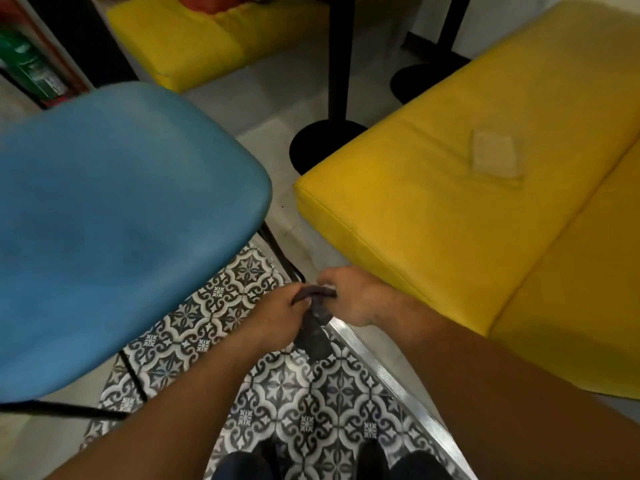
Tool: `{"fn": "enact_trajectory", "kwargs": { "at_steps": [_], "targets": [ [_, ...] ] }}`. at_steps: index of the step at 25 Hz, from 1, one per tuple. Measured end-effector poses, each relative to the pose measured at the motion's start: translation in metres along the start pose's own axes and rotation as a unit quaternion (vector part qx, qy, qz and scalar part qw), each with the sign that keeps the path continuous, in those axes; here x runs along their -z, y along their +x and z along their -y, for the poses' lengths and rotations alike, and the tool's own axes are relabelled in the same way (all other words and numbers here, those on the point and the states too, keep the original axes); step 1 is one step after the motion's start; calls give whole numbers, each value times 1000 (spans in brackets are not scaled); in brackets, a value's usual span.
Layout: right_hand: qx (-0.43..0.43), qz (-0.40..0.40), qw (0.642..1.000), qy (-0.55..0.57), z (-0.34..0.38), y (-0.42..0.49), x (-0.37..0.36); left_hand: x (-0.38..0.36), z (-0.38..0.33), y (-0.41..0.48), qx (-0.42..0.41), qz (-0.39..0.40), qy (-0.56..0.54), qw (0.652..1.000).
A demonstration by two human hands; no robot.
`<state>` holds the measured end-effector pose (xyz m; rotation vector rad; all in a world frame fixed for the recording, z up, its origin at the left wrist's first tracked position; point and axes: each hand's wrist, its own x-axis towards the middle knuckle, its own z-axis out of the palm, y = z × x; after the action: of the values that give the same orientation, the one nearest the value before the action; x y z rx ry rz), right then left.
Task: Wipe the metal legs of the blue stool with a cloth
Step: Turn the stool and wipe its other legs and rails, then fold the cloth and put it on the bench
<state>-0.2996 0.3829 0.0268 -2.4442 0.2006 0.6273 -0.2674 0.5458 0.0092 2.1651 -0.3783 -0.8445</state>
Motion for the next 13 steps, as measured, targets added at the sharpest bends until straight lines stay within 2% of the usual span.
{"fn": "enact_trajectory", "kwargs": {
  "at_steps": [3,6,10,13],
  "targets": [
    [7,27,999,42,18,-45,43,22,-65,-26,-35,27,-6,999],
    [4,12,1000,22,25,-74,100,44,-124,-39,-87,14,26,996],
    [-8,-53,998,-17,35,-99,174,72,-182,-41,-144,-31,111,983],
    [-22,-101,995,1,45,-104,211,95,-213,-31,-175,-44,156,971]
  ]
}}
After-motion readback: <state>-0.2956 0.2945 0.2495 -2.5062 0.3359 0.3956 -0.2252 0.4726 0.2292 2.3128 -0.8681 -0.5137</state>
